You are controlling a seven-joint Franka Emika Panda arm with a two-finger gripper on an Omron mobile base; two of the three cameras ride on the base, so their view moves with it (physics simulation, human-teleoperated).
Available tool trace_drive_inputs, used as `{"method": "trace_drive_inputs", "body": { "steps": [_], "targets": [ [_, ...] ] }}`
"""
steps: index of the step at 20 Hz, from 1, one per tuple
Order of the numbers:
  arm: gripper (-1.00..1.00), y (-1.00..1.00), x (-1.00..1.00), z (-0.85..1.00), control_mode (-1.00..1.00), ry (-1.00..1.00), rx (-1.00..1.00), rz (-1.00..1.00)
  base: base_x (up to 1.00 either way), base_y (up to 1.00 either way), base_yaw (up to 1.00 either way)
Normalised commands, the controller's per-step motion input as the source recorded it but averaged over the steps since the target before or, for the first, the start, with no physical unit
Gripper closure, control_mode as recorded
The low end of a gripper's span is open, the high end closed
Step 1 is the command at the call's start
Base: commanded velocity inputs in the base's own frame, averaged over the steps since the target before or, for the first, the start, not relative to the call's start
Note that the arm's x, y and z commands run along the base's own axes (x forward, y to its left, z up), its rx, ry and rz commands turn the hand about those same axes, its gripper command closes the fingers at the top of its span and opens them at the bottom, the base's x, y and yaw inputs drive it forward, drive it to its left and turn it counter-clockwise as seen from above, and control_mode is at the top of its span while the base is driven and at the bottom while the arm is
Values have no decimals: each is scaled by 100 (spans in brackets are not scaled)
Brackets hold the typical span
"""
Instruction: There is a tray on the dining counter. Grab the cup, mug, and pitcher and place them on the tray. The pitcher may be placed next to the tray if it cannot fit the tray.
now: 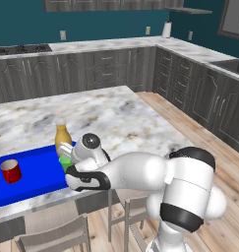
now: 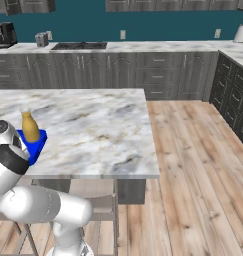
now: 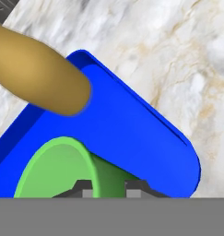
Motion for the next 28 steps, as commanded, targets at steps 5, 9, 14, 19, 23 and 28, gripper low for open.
{"method": "trace_drive_inputs", "body": {
  "steps": [5, 9, 14, 19, 23, 28],
  "targets": [
    [100, 0, 0, 0, -100, 0, 0, 0, 0, 0, 0],
    [-100, 0, 0, 0, -100, 0, 0, 0, 0, 0, 0],
    [-100, 0, 0, 1, -100, 2, 0, 0, 0, 0, 0],
    [-100, 0, 3, 19, -100, 14, 0, 0, 0, 0, 0],
    [-100, 0, 0, 65, -100, 18, 0, 0, 0, 0, 0],
    [-100, -16, -20, 64, -100, 19, 0, -4, 0, 0, 0]
  ]
}}
